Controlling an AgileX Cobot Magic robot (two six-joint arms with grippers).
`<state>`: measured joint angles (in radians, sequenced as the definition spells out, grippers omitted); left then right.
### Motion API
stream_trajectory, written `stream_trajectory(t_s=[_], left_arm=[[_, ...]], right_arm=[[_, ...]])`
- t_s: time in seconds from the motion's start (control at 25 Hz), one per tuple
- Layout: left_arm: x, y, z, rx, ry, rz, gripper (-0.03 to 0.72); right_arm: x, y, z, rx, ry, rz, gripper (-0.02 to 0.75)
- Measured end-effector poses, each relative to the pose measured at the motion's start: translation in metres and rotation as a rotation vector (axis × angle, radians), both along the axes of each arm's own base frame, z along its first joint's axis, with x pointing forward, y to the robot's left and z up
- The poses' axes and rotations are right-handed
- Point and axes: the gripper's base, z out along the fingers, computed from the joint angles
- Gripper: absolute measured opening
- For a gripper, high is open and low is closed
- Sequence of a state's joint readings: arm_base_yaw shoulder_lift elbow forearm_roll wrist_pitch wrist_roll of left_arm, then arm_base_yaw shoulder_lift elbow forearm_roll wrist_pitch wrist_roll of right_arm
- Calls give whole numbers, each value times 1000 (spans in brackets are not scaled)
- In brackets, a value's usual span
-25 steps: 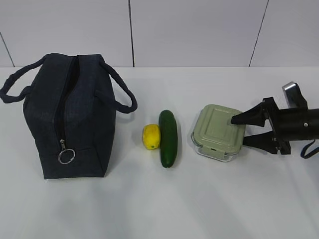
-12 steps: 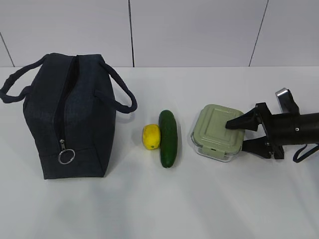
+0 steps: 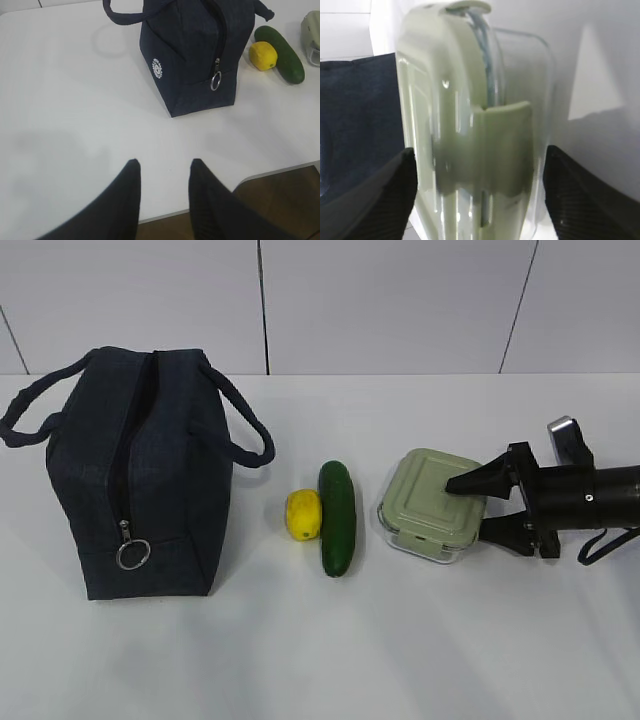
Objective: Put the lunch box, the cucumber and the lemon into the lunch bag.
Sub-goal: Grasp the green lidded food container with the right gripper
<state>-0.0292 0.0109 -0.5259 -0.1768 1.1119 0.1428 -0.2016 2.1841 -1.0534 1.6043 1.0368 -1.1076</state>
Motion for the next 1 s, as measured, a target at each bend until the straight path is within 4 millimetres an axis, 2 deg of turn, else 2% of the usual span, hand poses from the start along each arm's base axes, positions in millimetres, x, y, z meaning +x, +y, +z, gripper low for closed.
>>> stream_trajectory(t_s=[0.16,0.72,1.0], left_arm=[[0,0,0,0,0,0,239],[0,0,0,0,0,0,239],[0,0,0,0,0,0,239]], right_arm=[[0,9,0,1,0,23,582],[3,8,-1,-6,3,-19,577],[3,8,-1,-8,3,-21,458]])
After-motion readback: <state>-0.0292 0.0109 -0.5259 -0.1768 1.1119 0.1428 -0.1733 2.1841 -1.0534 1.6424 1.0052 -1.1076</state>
